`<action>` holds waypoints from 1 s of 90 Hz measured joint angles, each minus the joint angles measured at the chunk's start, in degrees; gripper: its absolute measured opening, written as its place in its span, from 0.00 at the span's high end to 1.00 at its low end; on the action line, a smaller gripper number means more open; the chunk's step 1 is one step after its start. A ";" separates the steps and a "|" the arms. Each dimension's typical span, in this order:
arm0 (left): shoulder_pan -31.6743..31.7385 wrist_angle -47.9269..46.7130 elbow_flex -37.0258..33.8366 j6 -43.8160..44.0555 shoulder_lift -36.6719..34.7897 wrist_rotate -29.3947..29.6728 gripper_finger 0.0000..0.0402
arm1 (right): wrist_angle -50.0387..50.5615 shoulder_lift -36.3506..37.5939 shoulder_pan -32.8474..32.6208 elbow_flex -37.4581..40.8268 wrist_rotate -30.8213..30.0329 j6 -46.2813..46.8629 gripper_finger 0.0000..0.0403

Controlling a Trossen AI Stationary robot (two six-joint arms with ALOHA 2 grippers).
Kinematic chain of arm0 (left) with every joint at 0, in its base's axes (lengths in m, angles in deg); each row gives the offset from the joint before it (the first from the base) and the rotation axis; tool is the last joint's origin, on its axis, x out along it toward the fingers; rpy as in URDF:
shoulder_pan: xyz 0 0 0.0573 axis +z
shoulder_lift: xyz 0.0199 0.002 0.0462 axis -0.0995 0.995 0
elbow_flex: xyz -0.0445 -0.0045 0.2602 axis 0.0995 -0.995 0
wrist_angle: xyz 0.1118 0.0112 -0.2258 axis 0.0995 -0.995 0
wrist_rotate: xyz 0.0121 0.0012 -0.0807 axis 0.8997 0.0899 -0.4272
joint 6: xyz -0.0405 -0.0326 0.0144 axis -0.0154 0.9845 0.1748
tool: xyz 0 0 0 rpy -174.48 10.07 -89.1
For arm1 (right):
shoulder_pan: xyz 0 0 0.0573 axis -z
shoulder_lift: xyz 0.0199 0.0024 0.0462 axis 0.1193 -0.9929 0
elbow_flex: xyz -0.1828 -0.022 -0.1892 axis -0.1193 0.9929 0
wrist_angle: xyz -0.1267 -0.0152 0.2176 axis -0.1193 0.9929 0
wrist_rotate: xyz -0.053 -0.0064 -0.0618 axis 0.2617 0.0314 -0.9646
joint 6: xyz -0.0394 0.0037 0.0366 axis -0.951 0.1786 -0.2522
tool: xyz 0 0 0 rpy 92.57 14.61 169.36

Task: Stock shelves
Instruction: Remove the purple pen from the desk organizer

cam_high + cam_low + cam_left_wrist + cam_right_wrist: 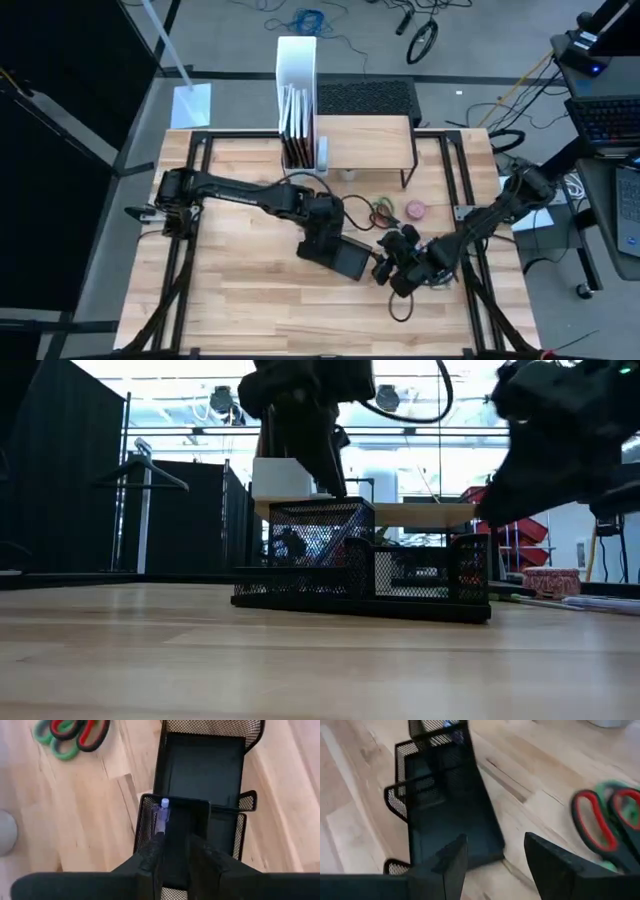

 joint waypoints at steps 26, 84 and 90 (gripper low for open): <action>0.50 2.79 0.00 -0.42 2.14 0.53 0.84 | -4.53 -3.83 1.10 0.00 0.11 -2.34 0.56; 0.50 6.30 0.13 -0.67 7.11 -4.48 0.89 | -13.22 -10.48 1.98 -0.04 -0.70 -4.79 0.56; 0.39 6.36 0.09 -1.63 6.79 -3.39 0.94 | -13.19 -10.48 1.98 -0.04 -0.69 -5.07 0.56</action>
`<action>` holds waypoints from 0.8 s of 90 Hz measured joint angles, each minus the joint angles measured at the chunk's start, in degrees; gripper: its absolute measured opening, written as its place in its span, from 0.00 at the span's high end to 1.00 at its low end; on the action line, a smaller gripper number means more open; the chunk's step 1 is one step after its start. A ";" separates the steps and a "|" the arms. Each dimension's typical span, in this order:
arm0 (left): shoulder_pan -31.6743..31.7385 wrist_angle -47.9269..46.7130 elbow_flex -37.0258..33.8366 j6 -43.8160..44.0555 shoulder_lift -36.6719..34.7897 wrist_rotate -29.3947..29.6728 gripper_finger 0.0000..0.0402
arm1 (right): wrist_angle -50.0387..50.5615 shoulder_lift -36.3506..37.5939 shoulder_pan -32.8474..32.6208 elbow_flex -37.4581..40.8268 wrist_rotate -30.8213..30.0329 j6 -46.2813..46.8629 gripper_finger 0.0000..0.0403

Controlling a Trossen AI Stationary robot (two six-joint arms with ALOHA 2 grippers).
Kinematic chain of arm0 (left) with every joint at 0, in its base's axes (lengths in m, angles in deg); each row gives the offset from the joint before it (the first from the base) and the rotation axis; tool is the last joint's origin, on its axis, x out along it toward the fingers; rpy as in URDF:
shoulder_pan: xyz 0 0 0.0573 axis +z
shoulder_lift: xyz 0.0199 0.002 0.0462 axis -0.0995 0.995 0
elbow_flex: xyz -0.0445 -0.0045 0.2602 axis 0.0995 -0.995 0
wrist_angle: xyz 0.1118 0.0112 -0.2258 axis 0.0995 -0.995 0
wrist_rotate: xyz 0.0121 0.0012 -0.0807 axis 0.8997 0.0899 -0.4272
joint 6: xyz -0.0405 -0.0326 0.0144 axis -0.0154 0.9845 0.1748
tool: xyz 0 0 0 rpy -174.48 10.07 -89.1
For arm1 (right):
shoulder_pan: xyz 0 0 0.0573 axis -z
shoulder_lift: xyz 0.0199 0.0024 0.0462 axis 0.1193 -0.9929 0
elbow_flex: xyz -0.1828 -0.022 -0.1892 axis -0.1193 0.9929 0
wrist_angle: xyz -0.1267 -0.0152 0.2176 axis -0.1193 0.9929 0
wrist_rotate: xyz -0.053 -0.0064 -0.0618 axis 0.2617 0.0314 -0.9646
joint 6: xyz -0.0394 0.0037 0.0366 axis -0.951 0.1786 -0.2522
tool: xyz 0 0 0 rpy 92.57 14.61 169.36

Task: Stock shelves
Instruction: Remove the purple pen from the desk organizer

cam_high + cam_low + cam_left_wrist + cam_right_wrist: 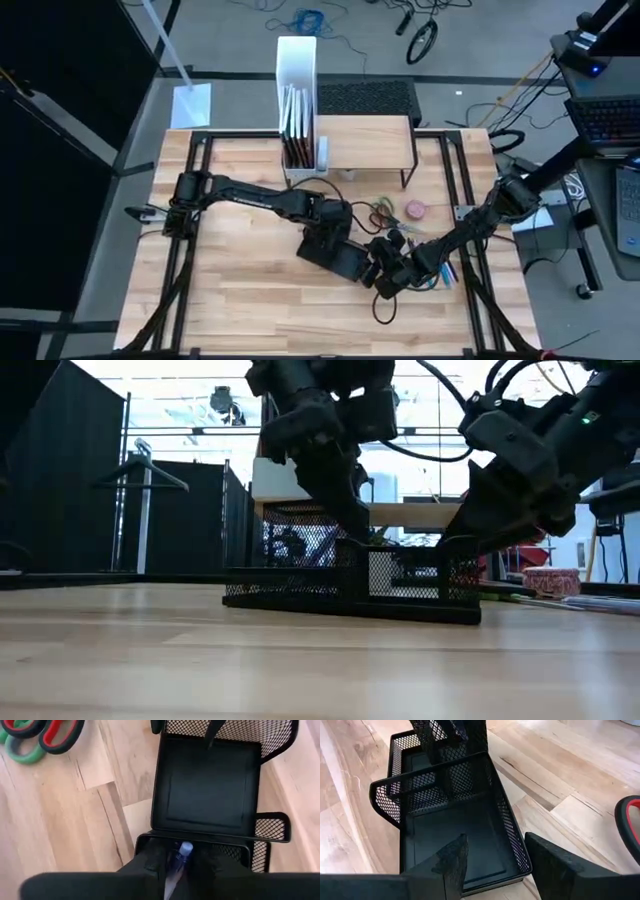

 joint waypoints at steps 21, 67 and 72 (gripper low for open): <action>-0.13 -2.35 0.97 1.79 -1.26 2.14 0.95 | 0.20 1.42 -0.01 0.07 1.23 -2.59 0.56; -1.66 -4.59 4.04 1.18 -15.64 4.42 0.96 | -6.42 13.65 2.75 0.11 0.98 -25.79 0.56; -1.92 -3.54 4.02 1.53 -17.40 4.55 0.96 | -11.56 13.66 4.12 0.11 0.94 -31.40 0.56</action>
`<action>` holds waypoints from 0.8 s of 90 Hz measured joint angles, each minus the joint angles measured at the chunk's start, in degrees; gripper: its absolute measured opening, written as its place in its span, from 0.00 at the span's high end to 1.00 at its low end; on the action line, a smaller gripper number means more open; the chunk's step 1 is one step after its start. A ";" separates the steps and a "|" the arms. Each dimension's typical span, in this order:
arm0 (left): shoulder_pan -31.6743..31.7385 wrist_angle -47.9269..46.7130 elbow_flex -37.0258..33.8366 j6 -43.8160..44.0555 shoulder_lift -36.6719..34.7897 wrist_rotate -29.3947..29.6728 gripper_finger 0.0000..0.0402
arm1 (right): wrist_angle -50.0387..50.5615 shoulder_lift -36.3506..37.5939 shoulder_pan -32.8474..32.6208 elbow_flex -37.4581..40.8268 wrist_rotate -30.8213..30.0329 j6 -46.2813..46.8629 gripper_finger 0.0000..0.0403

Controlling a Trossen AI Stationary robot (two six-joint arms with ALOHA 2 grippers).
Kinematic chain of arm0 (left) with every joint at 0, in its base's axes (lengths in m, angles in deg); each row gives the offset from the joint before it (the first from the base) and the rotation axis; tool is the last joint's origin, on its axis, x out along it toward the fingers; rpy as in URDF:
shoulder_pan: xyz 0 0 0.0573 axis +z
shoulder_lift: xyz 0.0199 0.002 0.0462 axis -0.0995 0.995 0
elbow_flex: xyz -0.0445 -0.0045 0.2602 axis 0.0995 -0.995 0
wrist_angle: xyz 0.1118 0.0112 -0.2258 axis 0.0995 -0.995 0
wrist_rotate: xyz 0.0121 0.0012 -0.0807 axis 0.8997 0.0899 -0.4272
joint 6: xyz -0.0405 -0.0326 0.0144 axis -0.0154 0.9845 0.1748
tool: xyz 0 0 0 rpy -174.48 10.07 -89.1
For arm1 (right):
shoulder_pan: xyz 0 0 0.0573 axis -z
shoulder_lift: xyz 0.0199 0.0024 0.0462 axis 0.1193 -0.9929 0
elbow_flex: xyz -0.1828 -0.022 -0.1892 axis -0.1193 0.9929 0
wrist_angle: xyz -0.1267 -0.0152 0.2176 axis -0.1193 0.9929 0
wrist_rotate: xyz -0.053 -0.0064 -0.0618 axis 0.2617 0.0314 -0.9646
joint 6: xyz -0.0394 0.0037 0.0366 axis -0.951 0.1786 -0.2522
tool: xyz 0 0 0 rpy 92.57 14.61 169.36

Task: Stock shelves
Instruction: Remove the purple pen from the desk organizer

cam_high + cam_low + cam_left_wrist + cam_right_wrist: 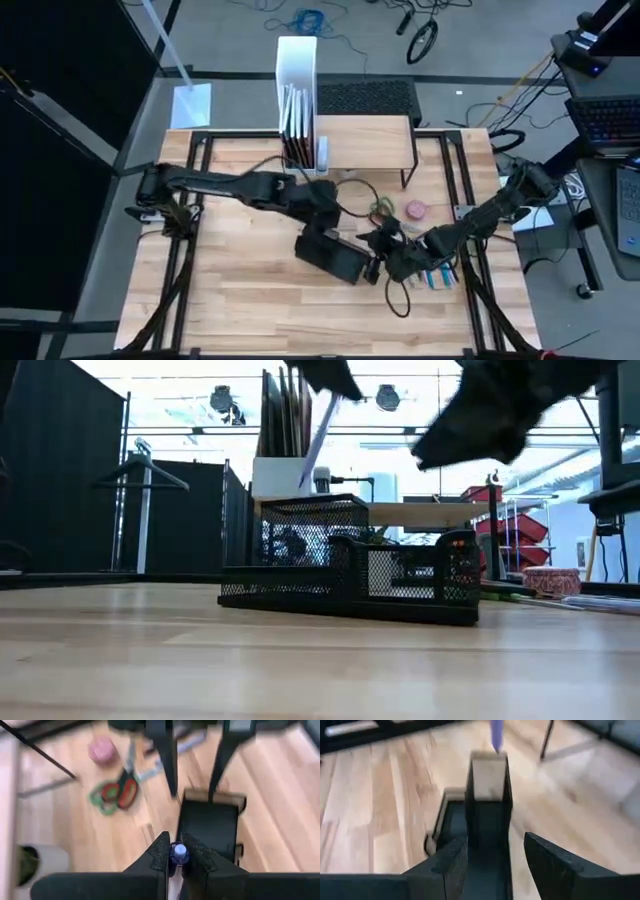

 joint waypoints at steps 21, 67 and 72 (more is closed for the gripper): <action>-1.62 7.38 0.00 0.15 -2.50 -1.41 0.96 | -25.86 0.02 5.97 -0.04 0.03 -26.24 0.56; -2.91 11.98 -0.04 0.02 -2.40 -1.48 0.96 | -30.23 -0.31 9.54 -0.04 10.80 -30.64 0.84; -2.75 11.57 -0.04 0.21 -2.40 -1.28 0.96 | -29.51 -0.31 9.52 -0.04 10.98 -31.34 0.94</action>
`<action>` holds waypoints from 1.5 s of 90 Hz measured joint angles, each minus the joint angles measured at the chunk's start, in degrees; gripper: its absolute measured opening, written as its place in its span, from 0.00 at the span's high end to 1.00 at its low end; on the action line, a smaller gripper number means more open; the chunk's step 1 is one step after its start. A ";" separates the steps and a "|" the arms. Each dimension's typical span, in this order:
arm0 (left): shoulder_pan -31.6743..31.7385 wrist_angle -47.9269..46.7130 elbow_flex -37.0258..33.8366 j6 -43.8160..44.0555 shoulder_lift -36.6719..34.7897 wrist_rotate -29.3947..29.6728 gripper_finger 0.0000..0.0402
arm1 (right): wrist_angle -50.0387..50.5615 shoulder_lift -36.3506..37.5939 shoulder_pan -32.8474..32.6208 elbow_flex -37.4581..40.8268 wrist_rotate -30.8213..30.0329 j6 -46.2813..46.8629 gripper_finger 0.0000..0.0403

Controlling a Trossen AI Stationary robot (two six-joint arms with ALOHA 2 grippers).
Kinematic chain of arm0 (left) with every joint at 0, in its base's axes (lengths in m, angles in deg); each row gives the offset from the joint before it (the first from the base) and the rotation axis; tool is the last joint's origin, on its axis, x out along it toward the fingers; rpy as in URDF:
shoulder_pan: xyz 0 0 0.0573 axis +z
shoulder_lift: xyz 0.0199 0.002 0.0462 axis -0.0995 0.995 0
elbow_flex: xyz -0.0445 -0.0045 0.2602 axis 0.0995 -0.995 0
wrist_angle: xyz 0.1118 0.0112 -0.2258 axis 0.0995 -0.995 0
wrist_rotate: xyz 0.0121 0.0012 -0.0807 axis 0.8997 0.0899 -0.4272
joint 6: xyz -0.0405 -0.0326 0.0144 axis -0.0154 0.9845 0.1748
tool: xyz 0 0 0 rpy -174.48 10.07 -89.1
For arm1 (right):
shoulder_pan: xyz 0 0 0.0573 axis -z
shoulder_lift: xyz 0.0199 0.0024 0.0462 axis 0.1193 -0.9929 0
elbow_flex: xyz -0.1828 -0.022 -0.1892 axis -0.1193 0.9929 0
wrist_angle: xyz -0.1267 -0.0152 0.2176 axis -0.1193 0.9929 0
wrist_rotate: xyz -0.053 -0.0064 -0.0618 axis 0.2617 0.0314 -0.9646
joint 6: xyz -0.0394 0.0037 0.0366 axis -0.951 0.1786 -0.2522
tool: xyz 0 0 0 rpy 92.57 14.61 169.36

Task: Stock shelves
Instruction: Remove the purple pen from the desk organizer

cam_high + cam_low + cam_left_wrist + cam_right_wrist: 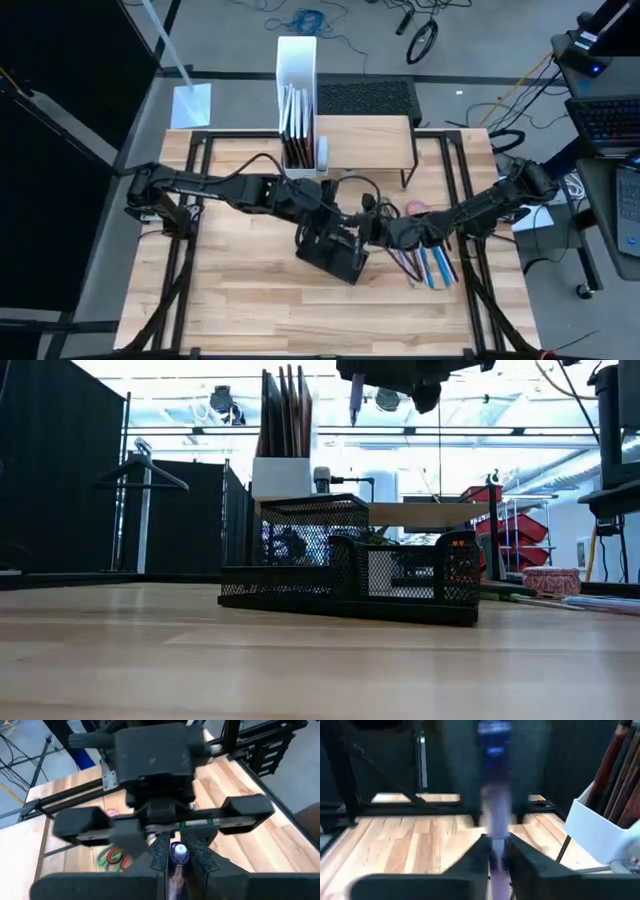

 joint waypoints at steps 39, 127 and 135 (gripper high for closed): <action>2.55 -10.12 -0.02 -0.28 0.09 2.95 0.70 | 37.78 12.07 -4.84 -0.03 1.11 35.40 0.96; 4.32 -17.73 -0.04 -0.08 0.07 4.74 0.60 | 88.95 1.33 -19.88 3.43 31.71 102.49 0.84; 4.43 -18.31 -0.04 -0.17 0.07 4.73 0.60 | 88.91 2.38 -19.93 3.41 31.47 101.63 0.75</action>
